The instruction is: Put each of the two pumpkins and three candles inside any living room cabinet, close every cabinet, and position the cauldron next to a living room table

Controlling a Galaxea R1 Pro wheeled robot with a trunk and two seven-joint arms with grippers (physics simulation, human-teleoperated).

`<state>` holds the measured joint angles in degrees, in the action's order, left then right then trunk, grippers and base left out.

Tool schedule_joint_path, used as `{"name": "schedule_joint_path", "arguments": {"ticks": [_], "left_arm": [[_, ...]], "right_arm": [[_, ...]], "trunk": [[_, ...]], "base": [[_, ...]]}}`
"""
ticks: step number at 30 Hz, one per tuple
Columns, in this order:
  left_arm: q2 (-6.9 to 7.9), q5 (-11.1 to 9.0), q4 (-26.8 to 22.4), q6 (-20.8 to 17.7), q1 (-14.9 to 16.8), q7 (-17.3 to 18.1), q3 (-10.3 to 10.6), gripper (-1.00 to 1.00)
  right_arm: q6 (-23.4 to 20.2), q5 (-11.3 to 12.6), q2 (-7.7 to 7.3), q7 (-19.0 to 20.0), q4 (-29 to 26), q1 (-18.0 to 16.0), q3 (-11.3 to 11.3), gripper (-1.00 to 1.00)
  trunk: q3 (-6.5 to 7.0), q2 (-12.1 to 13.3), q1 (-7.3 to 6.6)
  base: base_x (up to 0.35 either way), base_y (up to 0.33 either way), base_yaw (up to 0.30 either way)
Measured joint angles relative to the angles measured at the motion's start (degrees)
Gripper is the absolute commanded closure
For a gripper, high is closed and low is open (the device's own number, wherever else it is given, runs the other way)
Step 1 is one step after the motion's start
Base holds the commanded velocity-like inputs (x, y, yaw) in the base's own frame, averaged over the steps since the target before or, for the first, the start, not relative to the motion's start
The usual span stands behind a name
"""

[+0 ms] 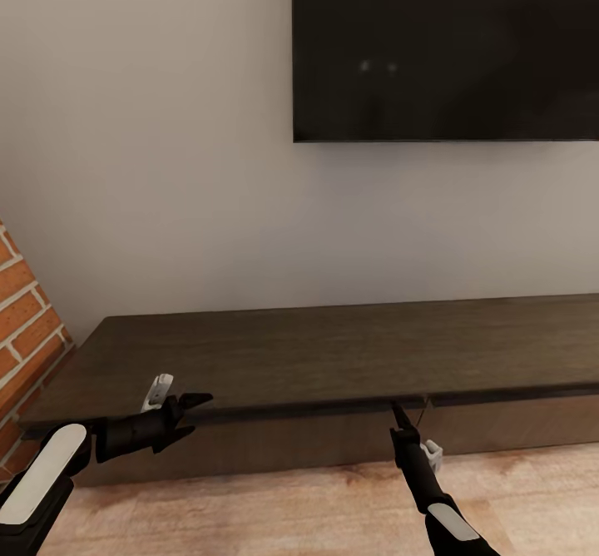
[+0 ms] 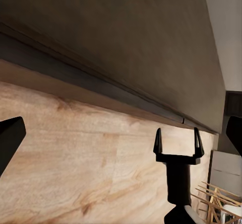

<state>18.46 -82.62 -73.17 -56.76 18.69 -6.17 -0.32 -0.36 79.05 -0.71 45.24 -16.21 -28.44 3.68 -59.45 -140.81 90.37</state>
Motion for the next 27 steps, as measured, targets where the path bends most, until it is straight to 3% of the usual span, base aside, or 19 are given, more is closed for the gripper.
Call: {"name": "schedule_joint_path", "arguments": {"ticks": [27], "left_arm": [[0.0,0.0,0.0,0.0,0.0,0.0,0.0,-1.0]], "right_arm": [[0.1,0.0,0.0,-1.2,0.0,0.0,0.0,-1.0]], "trunk": [[0.0,0.0,-0.01]], "base": [[0.037,0.0,0.0]]}}
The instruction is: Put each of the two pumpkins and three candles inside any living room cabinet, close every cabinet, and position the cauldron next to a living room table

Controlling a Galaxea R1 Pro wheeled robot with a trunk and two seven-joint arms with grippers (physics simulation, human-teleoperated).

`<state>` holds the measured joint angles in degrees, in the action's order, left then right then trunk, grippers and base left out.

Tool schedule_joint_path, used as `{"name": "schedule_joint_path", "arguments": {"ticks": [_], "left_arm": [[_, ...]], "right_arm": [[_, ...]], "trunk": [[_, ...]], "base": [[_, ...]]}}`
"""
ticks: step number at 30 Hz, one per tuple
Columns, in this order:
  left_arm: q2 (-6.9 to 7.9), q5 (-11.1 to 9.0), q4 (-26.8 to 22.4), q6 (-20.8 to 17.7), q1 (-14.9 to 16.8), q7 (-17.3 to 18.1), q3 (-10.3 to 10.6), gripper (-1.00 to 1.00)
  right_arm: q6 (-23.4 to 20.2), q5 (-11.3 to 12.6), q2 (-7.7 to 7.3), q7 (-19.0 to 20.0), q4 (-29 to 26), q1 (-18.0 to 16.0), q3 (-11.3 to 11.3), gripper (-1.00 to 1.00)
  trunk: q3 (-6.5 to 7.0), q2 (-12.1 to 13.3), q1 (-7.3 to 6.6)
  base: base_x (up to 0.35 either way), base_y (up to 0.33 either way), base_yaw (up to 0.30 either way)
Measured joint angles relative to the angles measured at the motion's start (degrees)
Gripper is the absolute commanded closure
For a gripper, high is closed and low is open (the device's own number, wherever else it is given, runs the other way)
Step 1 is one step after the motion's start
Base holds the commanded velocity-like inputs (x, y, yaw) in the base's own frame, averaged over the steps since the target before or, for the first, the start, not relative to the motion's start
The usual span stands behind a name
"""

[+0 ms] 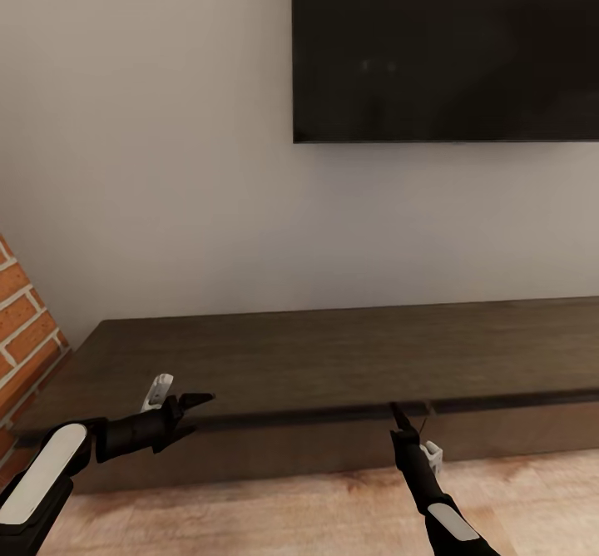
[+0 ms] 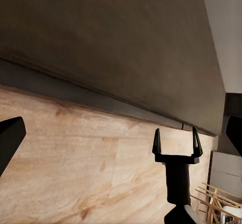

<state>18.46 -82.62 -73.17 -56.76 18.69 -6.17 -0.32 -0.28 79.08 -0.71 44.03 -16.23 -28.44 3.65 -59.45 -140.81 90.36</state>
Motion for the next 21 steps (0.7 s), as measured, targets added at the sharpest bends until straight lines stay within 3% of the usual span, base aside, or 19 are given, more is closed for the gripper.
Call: {"name": "schedule_joint_path", "arguments": {"ticks": [21], "left_arm": [[0.0,0.0,0.0,0.0,0.0,0.0,0.0,-1.0]], "right_arm": [[0.5,0.0,0.0,0.0,0.5,0.0,0.0,-1.0]], "trunk": [[0.0,0.0,0.01]], "base": [[0.013,0.0,0.0]]}}
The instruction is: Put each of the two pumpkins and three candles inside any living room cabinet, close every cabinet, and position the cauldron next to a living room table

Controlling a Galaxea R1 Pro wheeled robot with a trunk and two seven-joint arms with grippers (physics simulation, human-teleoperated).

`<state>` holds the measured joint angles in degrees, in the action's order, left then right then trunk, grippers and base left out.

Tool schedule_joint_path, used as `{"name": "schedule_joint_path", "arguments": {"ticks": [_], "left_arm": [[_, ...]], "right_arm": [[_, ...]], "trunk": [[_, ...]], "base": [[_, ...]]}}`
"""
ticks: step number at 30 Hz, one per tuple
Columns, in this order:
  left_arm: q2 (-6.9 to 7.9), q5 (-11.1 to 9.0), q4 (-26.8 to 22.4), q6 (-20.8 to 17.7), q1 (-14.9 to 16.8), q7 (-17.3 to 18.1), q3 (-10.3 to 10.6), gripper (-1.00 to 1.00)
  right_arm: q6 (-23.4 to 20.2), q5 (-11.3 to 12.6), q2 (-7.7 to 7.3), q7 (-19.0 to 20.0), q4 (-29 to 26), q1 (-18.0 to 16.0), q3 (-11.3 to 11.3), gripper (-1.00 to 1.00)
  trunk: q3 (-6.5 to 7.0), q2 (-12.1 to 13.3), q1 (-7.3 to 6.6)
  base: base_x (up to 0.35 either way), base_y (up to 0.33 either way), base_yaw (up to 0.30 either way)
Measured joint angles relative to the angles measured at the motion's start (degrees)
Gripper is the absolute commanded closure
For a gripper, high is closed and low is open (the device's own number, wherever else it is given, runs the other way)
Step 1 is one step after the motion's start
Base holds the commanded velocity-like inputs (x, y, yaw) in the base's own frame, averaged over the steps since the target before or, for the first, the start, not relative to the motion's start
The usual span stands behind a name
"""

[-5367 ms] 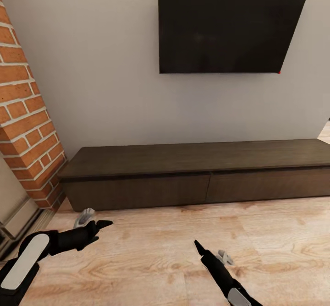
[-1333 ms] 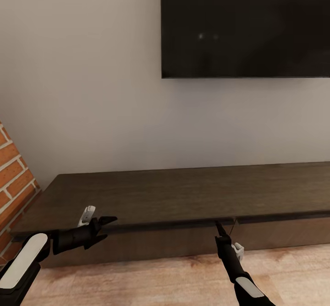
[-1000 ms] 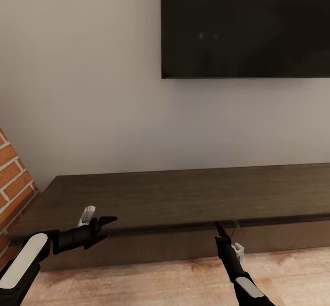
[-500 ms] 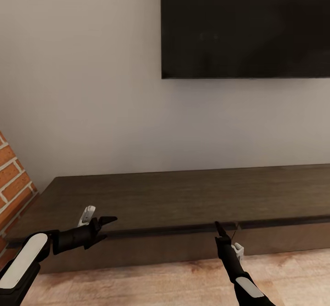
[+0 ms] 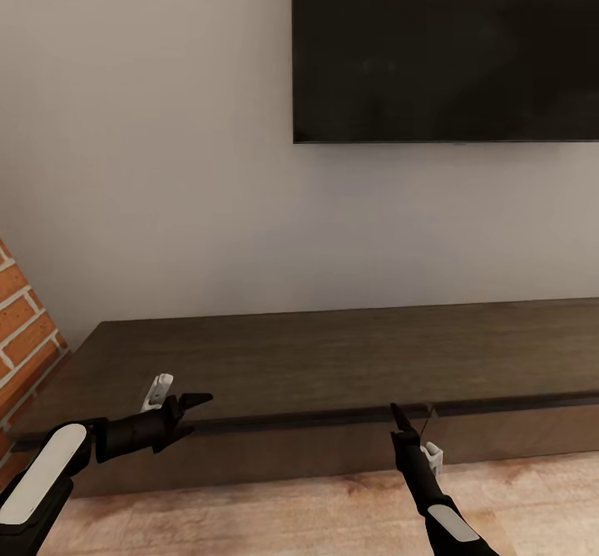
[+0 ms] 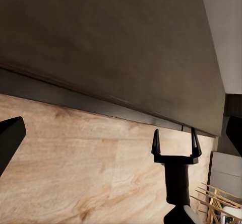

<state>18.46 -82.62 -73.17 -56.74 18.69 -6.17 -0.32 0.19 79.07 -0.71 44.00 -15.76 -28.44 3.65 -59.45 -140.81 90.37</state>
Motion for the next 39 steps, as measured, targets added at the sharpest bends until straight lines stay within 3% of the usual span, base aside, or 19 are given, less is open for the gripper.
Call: {"name": "schedule_joint_path", "arguments": {"ticks": [37,38,39], "left_arm": [[0.0,0.0,0.0,0.0,0.0,0.0,0.0,-1.0],[0.0,0.0,0.0,0.0,0.0,0.0,0.0,-1.0],[0.0,0.0,0.0,0.0,0.0,0.0,0.0,-1.0]], "right_arm": [[1.1,0.0,-0.18,0.0,0.5,0.0,0.0,-1.0],[1.1,0.0,-0.18,0.0,0.5,0.0,0.0,1.0],[1.2,0.1,-0.18,0.0,0.5,0.0,0.0,1.0]], "trunk": [[0.0,0.0,0.0],[0.0,0.0,0.0],[0.0,0.0,0.0]], "base": [[0.011,0.0,0.0],[0.0,0.0,0.0],[0.0,0.0,0.0]]}}
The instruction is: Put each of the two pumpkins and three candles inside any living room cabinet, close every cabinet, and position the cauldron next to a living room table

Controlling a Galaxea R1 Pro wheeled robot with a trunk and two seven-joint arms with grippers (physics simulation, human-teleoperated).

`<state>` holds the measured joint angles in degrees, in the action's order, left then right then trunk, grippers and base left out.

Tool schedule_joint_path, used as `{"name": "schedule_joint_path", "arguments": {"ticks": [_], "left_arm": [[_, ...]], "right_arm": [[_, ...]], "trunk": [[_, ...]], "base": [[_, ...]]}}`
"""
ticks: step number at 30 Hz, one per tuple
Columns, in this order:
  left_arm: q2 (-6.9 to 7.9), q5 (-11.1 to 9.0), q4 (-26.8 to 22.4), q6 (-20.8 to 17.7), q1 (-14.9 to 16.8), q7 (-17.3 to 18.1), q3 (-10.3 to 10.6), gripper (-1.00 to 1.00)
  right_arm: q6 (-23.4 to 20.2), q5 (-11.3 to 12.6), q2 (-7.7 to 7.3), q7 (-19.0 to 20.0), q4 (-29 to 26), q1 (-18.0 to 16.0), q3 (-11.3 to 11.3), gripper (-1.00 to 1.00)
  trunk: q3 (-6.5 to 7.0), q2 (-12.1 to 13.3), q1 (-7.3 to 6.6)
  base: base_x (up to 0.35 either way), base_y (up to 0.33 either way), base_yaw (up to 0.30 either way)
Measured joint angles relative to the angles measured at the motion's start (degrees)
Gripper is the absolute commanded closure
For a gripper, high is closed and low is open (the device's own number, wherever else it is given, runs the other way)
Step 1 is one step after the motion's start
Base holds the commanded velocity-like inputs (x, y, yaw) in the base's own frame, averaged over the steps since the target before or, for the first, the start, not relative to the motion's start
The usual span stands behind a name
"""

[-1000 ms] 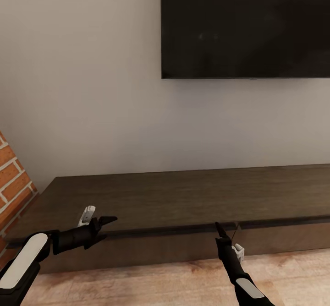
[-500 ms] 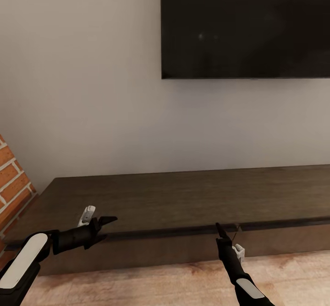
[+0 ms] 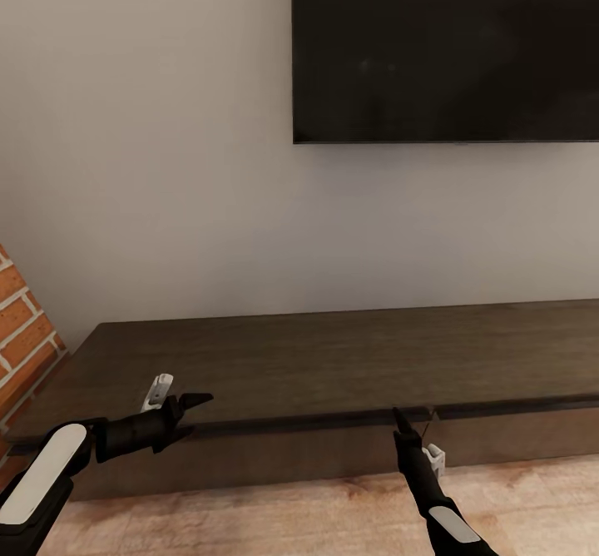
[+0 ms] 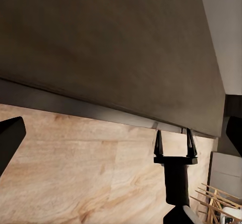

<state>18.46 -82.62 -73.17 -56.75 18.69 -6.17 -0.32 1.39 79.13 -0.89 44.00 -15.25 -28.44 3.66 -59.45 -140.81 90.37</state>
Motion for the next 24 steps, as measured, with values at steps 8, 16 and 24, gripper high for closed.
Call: {"name": "schedule_joint_path", "arguments": {"ticks": [8,16,24], "left_arm": [[0.0,0.0,0.0,0.0,0.0,0.0,0.0,-1.0],[0.0,0.0,0.0,0.0,0.0,0.0,0.0,-1.0],[0.0,0.0,0.0,0.0,0.0,0.0,0.0,-1.0]], "right_arm": [[0.2,-0.2,-0.01,-0.3,0.4,0.0,0.1,1.0],[0.1,-0.2,-0.01,-0.4,0.4,0.0,0.2,1.0],[0.1,-0.2,-0.01,-0.3,0.4,0.0,0.2,1.0]], "trunk": [[-0.01,0.0,0.01],[-0.01,0.0,0.01],[-0.01,0.0,0.01]], "base": [[0.0,0.0,0.0],[0.0,0.0,0.0],[0.0,0.0,0.0]]}}
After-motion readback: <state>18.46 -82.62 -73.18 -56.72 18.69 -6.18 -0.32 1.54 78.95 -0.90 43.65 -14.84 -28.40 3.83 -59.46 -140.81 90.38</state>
